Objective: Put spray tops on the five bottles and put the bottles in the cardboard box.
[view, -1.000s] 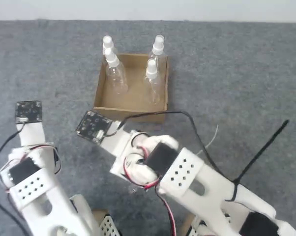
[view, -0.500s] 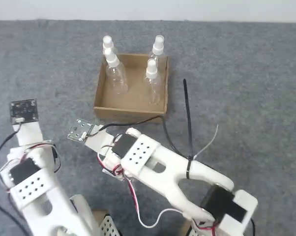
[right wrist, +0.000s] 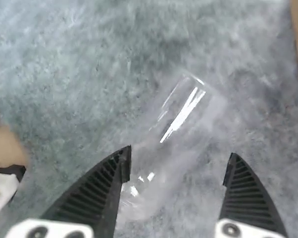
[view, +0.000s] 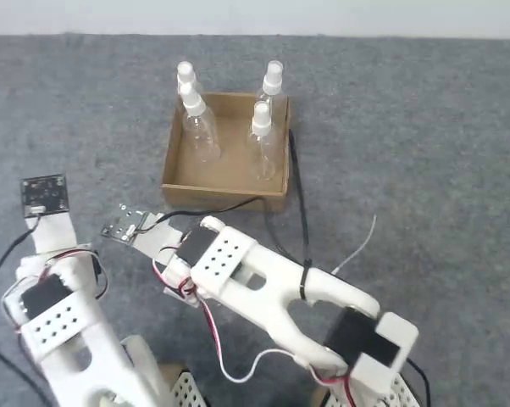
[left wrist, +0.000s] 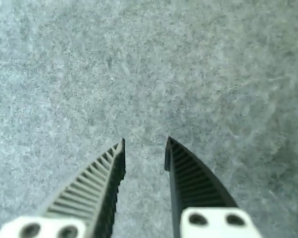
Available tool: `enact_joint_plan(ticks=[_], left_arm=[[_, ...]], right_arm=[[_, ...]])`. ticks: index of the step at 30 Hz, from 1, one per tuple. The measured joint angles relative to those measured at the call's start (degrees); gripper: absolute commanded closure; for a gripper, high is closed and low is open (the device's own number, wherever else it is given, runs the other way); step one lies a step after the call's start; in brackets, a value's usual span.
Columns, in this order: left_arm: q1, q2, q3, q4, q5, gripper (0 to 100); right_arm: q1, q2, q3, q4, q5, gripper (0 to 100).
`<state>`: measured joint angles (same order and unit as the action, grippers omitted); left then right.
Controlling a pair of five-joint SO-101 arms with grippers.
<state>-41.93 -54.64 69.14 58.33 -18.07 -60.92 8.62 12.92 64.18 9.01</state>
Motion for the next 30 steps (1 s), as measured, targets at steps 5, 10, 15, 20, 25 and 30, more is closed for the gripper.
enact_joint_plan(ticks=[5,10,15,20,25,30], left_arm=[[0.0,0.0,0.0,-0.09,0.0,88],[0.0,0.0,0.0,-0.18,0.0,88],[0.0,0.0,0.0,-0.18,0.0,88],[-0.09,0.0,0.0,-0.18,0.0,88],[-0.09,0.0,0.0,-0.18,0.0,88],[-0.09,0.0,0.0,-0.18,0.0,88]], right_arm=[[0.35,4.66,0.0,0.35,0.0,75.0],[0.26,4.75,-0.09,0.35,0.0,80.0],[0.26,4.75,-0.09,0.79,0.0,91.8],[0.26,4.75,-1.41,4.31,0.0,92.9],[0.18,4.84,-4.66,10.37,0.0,92.9],[0.18,4.84,-9.14,18.64,0.09,92.9]])
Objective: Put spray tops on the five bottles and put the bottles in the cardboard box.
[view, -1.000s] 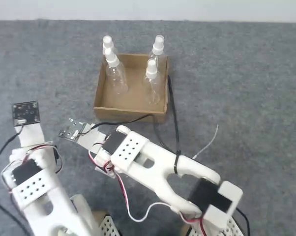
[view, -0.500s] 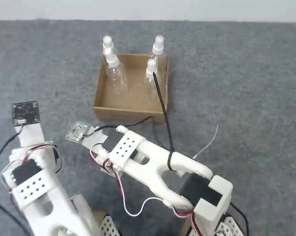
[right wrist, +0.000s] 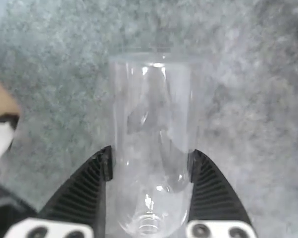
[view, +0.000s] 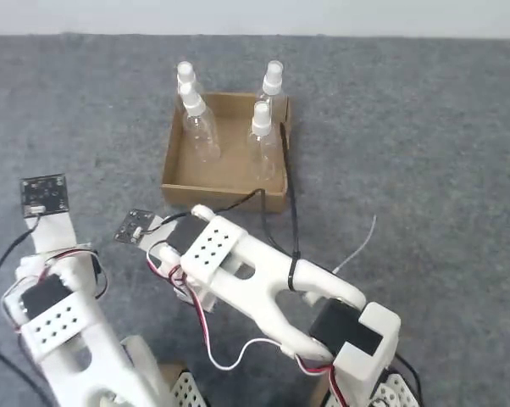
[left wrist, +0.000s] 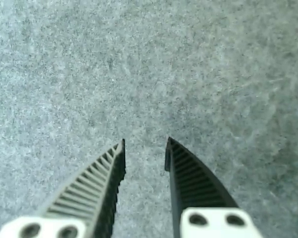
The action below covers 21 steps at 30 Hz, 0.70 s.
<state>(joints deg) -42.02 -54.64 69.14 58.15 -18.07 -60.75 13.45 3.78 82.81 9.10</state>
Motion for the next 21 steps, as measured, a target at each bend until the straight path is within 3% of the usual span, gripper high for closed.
enact_joint_plan(ticks=[8,18,21], left_arm=[[0.0,0.0,0.0,0.0,0.0,88],[0.0,0.0,0.0,0.0,0.0,88],[0.0,0.0,0.0,0.0,0.0,88]], right_arm=[[0.0,0.0,-10.46,16.97,0.0,92.9],[6.95,-10.46,-11.87,17.67,-0.44,92.9],[9.93,-16.44,-11.87,17.76,-6.42,92.9]])
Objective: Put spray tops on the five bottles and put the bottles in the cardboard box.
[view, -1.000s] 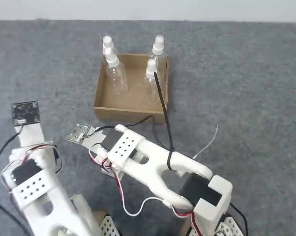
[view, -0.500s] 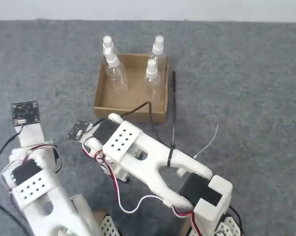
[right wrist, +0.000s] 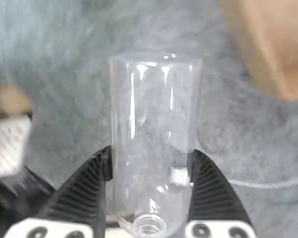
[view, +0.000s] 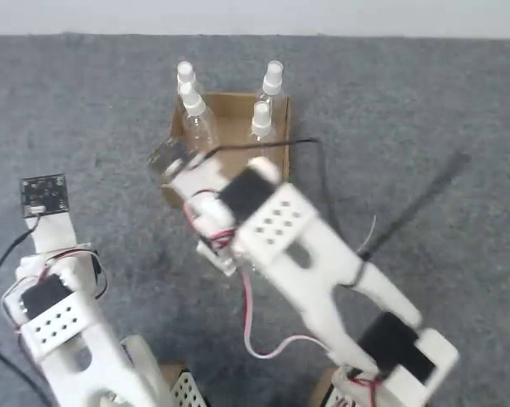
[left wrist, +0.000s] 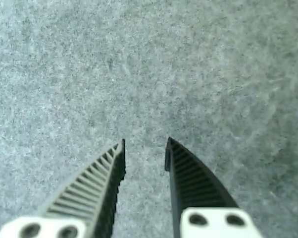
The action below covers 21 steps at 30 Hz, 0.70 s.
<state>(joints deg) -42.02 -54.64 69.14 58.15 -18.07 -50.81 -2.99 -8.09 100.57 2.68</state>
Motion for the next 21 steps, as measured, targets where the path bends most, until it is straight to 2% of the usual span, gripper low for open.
enact_joint_plan(ticks=[4,10,16,21], left_arm=[[0.0,0.0,0.0,0.0,0.0,88],[0.0,0.0,0.0,0.0,0.0,88],[0.0,0.0,0.0,0.0,0.0,88],[0.0,0.0,1.05,0.0,0.0,88]], right_arm=[[2.46,-6.95,1.41,0.0,-11.87,92.9],[8.44,-12.48,8.53,0.0,-21.01,92.9],[19.78,-14.42,12.22,0.0,-33.23,92.9],[31.12,-14.42,14.33,0.0,-38.33,92.9]])
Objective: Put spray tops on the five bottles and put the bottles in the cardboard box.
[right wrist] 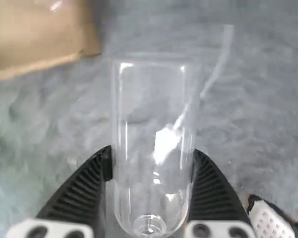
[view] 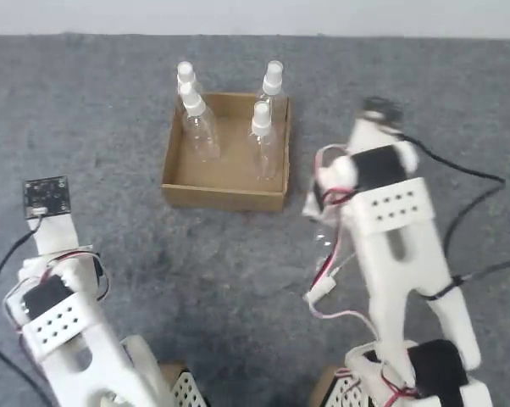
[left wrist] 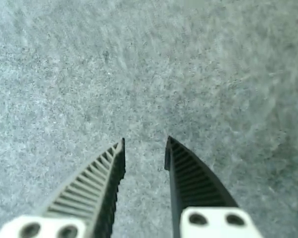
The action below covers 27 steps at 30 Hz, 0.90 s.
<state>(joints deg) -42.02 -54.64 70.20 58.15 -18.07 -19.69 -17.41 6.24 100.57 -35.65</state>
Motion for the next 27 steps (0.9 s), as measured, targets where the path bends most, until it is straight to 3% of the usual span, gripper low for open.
enact_joint_plan(ticks=[6,12,19,27], left_arm=[[0.0,0.0,0.0,0.0,0.0,88],[0.09,0.0,0.0,0.0,0.0,88],[0.09,0.0,0.0,0.0,0.0,88],[0.09,0.0,0.0,0.0,0.0,88]], right_arm=[[12.4,0.0,3.16,0.0,-3.96,92.9],[19.87,0.0,10.29,-4.66,-11.69,92.9],[22.68,0.0,17.58,-12.57,-16.18,92.8],[26.64,0.0,23.38,-20.66,-26.9,92.4]])
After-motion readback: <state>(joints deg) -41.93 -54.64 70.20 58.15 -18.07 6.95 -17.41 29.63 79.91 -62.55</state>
